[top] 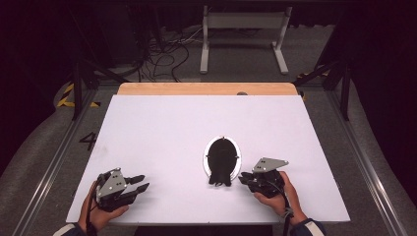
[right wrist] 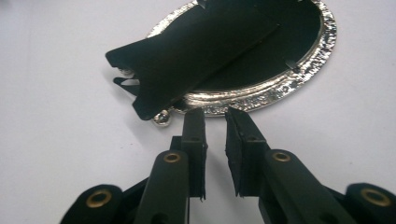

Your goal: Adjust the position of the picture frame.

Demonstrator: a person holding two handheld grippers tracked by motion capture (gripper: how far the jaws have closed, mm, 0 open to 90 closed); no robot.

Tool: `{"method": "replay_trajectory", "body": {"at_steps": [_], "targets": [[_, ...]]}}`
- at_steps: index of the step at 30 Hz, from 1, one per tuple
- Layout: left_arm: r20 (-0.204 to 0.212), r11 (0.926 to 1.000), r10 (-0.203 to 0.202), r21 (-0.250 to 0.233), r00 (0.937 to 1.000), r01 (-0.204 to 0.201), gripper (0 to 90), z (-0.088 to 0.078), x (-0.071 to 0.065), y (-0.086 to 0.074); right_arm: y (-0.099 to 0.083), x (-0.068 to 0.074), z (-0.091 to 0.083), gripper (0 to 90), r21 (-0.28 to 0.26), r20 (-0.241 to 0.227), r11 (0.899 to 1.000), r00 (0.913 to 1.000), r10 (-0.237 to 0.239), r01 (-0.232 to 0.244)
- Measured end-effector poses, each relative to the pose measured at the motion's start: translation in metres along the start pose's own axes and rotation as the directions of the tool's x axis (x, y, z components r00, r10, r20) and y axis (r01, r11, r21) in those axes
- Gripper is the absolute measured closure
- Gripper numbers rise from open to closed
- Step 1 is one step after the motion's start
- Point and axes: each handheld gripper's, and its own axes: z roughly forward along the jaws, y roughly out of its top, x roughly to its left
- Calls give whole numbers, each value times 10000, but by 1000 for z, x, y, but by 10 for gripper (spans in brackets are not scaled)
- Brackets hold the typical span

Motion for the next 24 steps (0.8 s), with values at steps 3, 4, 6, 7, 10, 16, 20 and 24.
{"method": "replay_trajectory", "body": {"at_steps": [3, 4, 6, 7, 10, 16, 20, 24], "targets": [[-192, 9997, -176, -172, 9997, 173, 599, -9, -2, -6, 1, 2, -1, 747, 7, -138, 10000, 9999, -51, 51], [-241, 9994, -265, -231, 9994, 260, 581, -11, -2, -8, 1, 3, -2, 739, 20, -170, 10000, 9998, -79, 80], [-297, 9989, -439, -189, 9986, 433, 541, -14, -2, -13, 1, 5, -2, 728, 49, -351, 9999, 9993, -86, 87], [-488, 9985, -528, -171, 9974, 520, 508, -16, -4, -17, 2, 6, -1, 716, 96, -340, 9999, 9994, -73, 76], [-719, 9967, -815, -77, 9941, 812, 431, -18, -5, -22, 3, 8, 1, 691, 243, -499, 9997, 9987, -81, 94], [-920, 9962, -867, -160, 9920, 855, 371, -20, -5, -23, 5, 13, 7, 658, 614, -717, 9978, 9972, -223, 268], [-1019, 9966, -817, 21, 9914, 823, 352, -18, -7, -22, 8, 16, 11, 644, 804, -692, 9962, 9972, -284, 340], [-1067, 9963, -858, -54, 9906, 857, 345, -19, -7, -22, 10, 22, 15, 632, 1079, -827, 9930, 9958, -397, 485]]}}
